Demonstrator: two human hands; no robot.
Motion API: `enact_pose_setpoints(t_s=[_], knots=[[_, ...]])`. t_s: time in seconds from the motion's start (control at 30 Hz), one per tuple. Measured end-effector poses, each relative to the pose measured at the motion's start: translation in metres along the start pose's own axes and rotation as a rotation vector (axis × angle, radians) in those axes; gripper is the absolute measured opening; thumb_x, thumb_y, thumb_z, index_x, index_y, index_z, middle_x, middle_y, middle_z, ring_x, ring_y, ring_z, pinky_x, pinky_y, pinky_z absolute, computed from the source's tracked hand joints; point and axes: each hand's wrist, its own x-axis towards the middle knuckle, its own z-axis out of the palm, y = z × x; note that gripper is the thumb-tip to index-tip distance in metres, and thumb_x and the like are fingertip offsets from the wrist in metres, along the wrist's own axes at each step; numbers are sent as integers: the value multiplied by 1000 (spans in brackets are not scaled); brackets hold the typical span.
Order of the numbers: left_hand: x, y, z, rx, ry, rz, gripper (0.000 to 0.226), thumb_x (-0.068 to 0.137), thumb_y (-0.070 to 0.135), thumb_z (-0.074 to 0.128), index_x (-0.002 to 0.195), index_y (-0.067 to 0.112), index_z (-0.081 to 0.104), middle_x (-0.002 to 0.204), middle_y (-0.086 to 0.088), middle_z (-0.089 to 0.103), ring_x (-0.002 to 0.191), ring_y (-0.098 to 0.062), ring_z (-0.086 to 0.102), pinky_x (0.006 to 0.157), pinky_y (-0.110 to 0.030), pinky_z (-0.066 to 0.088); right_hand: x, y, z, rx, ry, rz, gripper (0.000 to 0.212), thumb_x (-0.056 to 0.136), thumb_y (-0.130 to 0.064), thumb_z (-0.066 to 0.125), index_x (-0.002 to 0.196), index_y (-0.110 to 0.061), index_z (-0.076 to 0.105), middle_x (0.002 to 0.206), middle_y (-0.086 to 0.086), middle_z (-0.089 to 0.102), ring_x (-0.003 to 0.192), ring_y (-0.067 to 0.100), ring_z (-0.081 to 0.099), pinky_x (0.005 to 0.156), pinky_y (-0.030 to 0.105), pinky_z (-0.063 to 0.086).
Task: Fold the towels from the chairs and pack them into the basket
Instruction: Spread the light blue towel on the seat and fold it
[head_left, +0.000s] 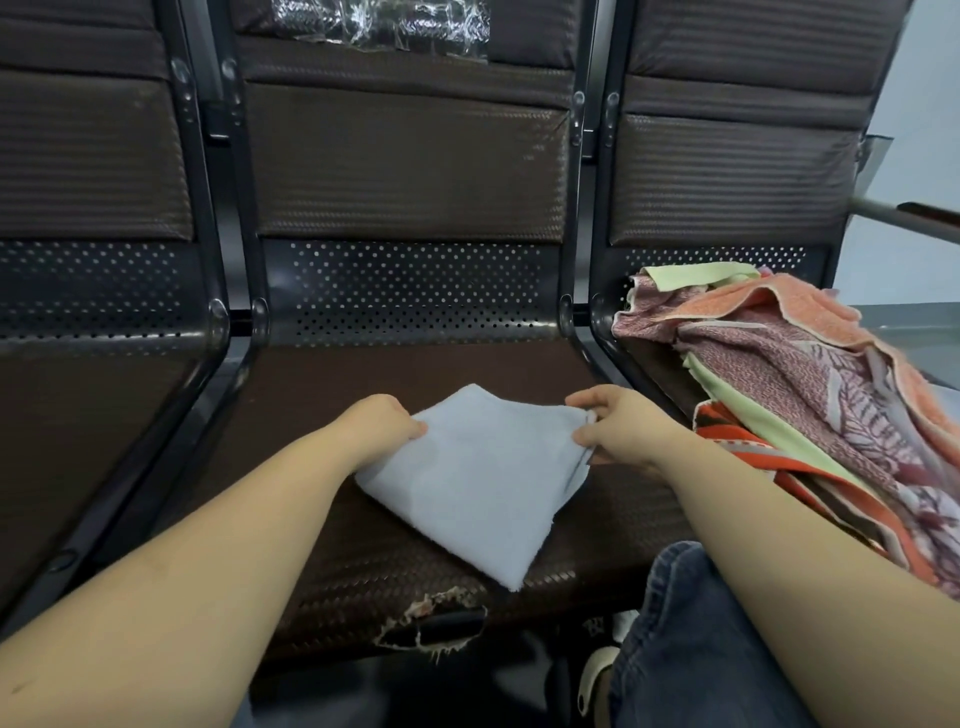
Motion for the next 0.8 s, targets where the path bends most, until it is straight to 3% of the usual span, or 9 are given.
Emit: enact_pose_setpoints(t_s=[0.2,0.27,0.37,0.43,0.5,0.57,0.63,0.73,0.8], knots=[[-6,-11,-2,-3,7,-16,33,96,31,51,115,6,60,107,-6,58,94,-20,52,76,-28,38,5,3,13,-73,32,45,40,86,5,61,122,-10,54,125,12,52,106,30,57,72,34,57],[-8,-13,0,19,-11,-26,40,97,36,49,122,6,58,118,-9,59,102,-23,54,80,-31,40,3,1,16,-72,33,125,37,86,6,60,120,-9,54,123,13,49,110,33,54,71,36,56],[-7,-13,5,40,-23,-33,54,97,42,46,131,-1,51,133,-18,53,117,-32,53,95,-37,42,-1,-7,15,-61,64,205,33,87,10,55,114,-10,53,128,17,47,110,35,53,56,32,54],[-5,-12,7,76,-28,-28,57,97,46,45,132,1,51,130,-18,55,110,-32,56,83,-35,45,-2,-10,12,-40,71,247,35,88,11,52,117,-9,53,132,18,46,110,35,55,50,29,54],[-3,-12,9,113,-25,-29,59,95,51,44,131,5,51,126,-14,57,105,-27,57,68,-29,39,-2,-8,9,-65,40,293,38,90,9,49,125,-7,50,130,17,48,113,32,55,63,30,56],[-1,-13,11,133,-13,-44,60,95,53,43,133,7,47,126,-10,56,107,-25,55,73,-28,38,-3,-5,8,-113,11,334,38,93,2,52,130,-3,46,120,16,53,106,25,57,71,32,55],[-2,-12,12,140,-4,-41,57,96,50,42,133,8,46,124,-8,55,100,-21,53,76,-28,38,-4,-5,7,-130,-2,357,40,94,-6,55,131,-1,45,111,15,55,96,23,57,66,31,54],[-4,-14,10,164,-12,-37,49,96,45,46,129,9,51,119,-7,57,96,-20,52,76,-28,39,-10,-6,9,-146,-70,399,47,94,-18,58,134,2,42,117,17,59,97,25,63,63,29,53],[-6,-17,8,145,-31,-54,48,93,44,53,126,9,54,116,-6,59,97,-20,55,76,-28,40,-12,-4,13,-104,-114,415,56,91,-26,63,136,0,40,102,15,62,86,24,66,63,32,55]])
